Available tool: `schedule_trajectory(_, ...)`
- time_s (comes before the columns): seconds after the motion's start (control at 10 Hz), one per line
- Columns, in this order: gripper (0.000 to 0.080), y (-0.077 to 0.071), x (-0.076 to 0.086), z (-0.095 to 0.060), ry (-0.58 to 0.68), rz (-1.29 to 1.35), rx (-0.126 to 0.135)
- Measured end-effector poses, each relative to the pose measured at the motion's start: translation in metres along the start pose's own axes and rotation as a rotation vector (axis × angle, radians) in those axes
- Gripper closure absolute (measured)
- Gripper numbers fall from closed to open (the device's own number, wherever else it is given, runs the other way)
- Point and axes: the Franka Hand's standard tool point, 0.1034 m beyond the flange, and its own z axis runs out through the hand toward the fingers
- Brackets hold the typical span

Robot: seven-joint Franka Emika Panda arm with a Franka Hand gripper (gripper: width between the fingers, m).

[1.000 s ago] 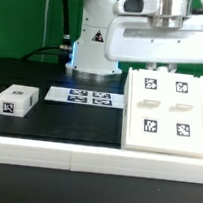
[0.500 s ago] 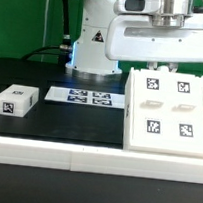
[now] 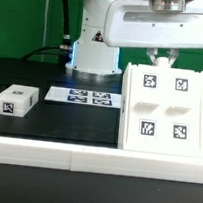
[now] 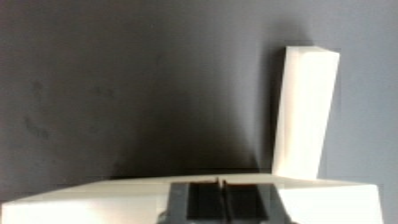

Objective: Assemble cabinet

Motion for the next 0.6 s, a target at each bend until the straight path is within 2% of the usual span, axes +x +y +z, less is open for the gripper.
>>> schedule_trajectory(0.4, 0.0797, 0.0006, -0.0014, 0.0023, -0.008, -0.003, -0.001)
schedule_trajectory(0.6, 0.0797, 0.0031, 0.0074, -0.005, -0.016, -0.009, 0.003)
